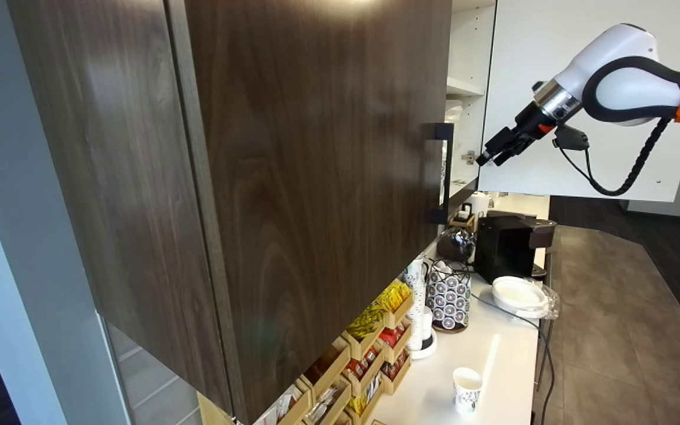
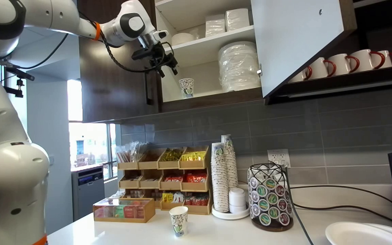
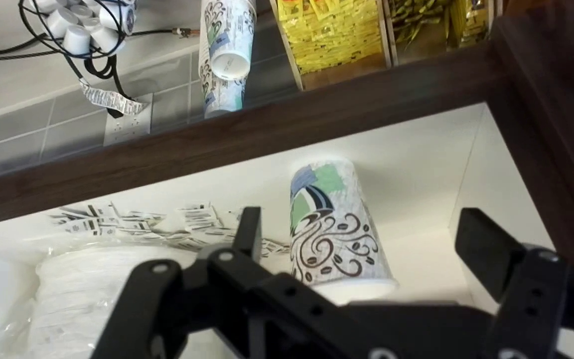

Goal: Swap the two cups in the cupboard and on the counter

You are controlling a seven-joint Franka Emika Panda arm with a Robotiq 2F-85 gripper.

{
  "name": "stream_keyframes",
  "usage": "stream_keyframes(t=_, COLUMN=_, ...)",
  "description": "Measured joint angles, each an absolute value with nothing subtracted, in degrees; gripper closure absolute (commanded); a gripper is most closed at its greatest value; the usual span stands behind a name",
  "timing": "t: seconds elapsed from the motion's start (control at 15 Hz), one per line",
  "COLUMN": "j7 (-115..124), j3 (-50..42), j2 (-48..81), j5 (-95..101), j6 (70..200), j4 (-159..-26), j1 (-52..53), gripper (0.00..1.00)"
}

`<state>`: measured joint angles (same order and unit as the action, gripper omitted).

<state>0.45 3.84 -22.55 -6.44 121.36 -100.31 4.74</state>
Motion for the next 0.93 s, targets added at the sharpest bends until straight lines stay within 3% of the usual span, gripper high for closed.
stream_keyframes(t=0.93, j7=19.88, j3=6.15, j2=-8.42, j5=0.34, j6=127.09, j4=-87.25, j1=2.51, gripper=0.00)
